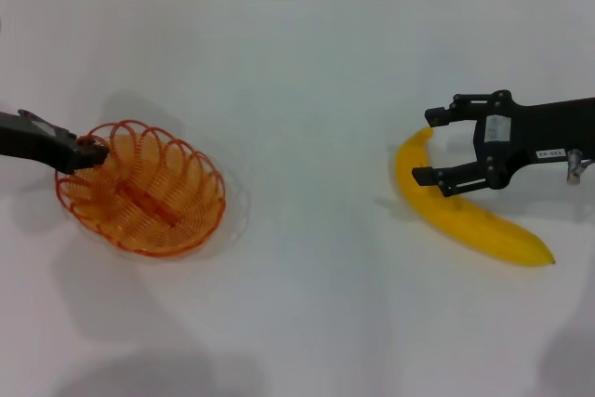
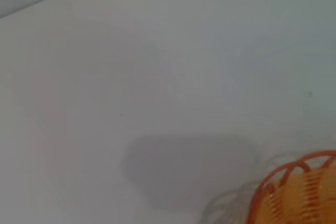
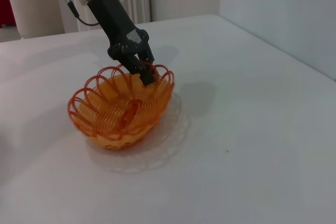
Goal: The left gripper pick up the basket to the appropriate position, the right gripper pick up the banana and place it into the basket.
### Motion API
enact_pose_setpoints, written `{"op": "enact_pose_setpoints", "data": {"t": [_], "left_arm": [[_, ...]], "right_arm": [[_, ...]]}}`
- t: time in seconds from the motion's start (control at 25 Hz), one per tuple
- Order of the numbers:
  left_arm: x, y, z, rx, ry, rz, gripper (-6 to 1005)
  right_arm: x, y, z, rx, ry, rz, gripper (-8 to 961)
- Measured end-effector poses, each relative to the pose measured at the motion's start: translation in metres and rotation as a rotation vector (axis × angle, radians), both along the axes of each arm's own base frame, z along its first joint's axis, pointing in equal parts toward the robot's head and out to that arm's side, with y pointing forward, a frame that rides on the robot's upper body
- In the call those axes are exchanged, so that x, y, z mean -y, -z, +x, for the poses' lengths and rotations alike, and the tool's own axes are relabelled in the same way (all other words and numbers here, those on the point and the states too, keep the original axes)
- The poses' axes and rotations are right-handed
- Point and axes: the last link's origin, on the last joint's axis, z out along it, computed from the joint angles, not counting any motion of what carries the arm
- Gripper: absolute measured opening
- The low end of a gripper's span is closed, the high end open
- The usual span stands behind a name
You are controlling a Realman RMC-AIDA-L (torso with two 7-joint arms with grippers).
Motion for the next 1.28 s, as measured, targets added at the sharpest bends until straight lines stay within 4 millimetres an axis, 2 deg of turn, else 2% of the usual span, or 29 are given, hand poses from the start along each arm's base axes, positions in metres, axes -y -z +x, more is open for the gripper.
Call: {"op": "enact_pose_setpoints", "data": {"t": [0.2,0.4,0.84,1.12,1.28], "left_arm": [[-0.001,-0.001,0.001,-0.002,0.012,0.004,197],[0.000,-0.001,0.003,0.000,0.031,-0.009,124],[0.004,-0.019,0.041,0.128,0.125,-0.033,88],[0.000,-0.021,0.051,0.176,0.116,-0.013,73],[-0.004,-0.020,0.050,0.187,0.091,0.018,72]], "right_arm": [[0.001,0.000,0.001,0.000,0.002,0.000,882],[0.001,0.000,0.002,-0.001,0.006,0.001,881],[0.002,0.000,0.002,-0.001,0.008,0.002,880],[0.001,0.000,0.001,0.000,0.003,0.000,880],[0.000,0.000,0.000,0.000,0.002,-0.001,879]]}}
